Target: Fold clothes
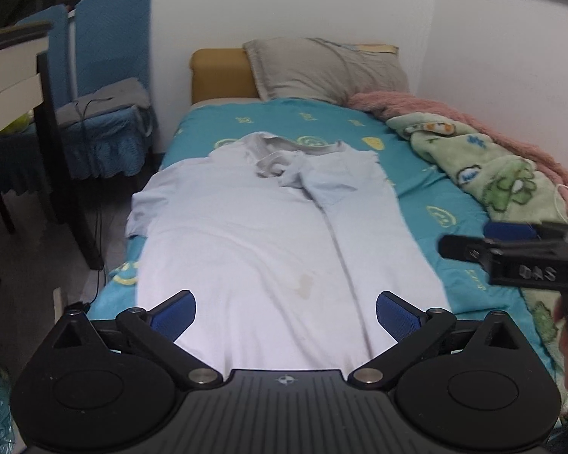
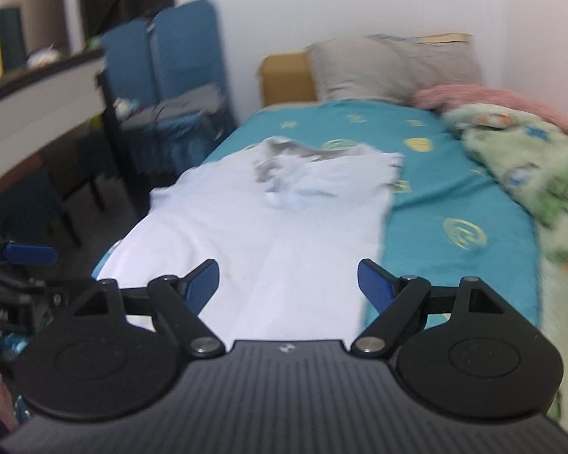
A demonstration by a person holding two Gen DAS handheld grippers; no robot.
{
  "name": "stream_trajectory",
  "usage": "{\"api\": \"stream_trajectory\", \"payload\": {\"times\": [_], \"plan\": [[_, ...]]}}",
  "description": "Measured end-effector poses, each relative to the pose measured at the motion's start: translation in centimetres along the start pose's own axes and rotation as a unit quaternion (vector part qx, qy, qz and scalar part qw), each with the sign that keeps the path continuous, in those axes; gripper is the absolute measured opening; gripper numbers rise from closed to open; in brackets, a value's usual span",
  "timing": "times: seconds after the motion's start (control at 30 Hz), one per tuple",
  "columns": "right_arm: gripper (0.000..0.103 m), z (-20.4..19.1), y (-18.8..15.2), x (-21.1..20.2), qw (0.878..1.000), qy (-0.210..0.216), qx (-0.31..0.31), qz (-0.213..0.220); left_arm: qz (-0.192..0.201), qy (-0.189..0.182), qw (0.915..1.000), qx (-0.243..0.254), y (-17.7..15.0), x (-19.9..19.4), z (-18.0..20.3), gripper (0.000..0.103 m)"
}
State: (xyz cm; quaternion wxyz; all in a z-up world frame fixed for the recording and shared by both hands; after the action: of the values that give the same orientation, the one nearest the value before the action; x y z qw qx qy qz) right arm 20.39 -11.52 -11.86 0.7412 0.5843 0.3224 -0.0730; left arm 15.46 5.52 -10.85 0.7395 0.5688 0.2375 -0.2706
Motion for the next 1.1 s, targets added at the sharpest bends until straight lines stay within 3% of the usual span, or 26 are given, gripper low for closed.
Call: {"api": "stream_trajectory", "payload": {"times": [0.2, 0.37, 0.43, 0.6, 0.67, 0.73, 0.8, 0.87, 1.0, 1.03, 1.1], "plan": [[0.073, -6.5, 6.7, 9.9, 0.992, 0.057, -0.099, -0.05, -0.01, 0.005, 0.9985, -0.054, 0.9, 1.0, -5.2, 0.103], [0.069, -14.1, 11.0, 18.2, 0.971, 0.093, -0.206, -0.073, -0.03, 0.007, 0.9888, -0.146, 1.3, 2.8, -10.4, 0.103], [0.068, -16.2, 10.9, 20.8, 0.963, 0.102, -0.234, -0.085, -0.038, 0.012, 0.9828, -0.181, 1.4, 3.7, -12.4, 0.102], [0.064, -21.6, 10.7, 27.3, 0.938, 0.123, -0.303, -0.115, -0.05, 0.064, 0.9652, -0.249, 0.6, 5.8, -17.2, 0.101], [0.049, -23.7, 10.6, 29.9, 0.926, 0.131, -0.33, -0.127, -0.057, 0.073, 0.9575, -0.273, 0.3, 6.4, -18.4, 0.101], [0.047, -25.8, 10.5, 32.5, 0.913, 0.139, -0.357, -0.139, -0.063, 0.072, 0.9513, -0.293, 0.2, 7.0, -19.1, 0.101], [0.046, -27.9, 10.4, 35.1, 0.899, 0.147, -0.384, -0.15, -0.071, 0.071, 0.9523, -0.288, 0.0, 7.6, -19.0, 0.101], [0.038, -29.6, 10.2, 37.5, 0.886, 0.15, -0.407, -0.161, -0.076, 0.068, 0.9549, -0.279, -0.1, 8.0, -18.7, 0.101], [0.014, -29.5, 9.9, 38.2, 0.887, 0.124, -0.418, -0.154, -0.08, 0.067, 0.9575, -0.269, -0.3, 8.6, -18.2, 0.101], [0.008, -29.2, 10.2, 38.0, 0.892, 0.121, -0.411, -0.147, -0.078, 0.07, 0.9574, -0.269, -0.4, 8.6, -18.3, 0.101], [0.005, -28.6, 10.9, 37.4, 0.902, 0.113, -0.395, -0.13, -0.072, 0.073, 0.9555, -0.276, -0.4, 8.5, -18.7, 0.101]]}}
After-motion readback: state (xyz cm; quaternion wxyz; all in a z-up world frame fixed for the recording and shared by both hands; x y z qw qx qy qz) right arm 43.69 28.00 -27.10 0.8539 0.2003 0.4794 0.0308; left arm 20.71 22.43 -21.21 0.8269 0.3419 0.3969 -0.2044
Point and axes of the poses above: each gripper's, at about its wrist camera, not at the fingertips, and x roughly the way its jaws point, z to its right, y to its top, the point moved 8 cm from there along x, roughly the way its jaws point, and after that the axes turned 13 degrees about -x, right-handed, at the moved point
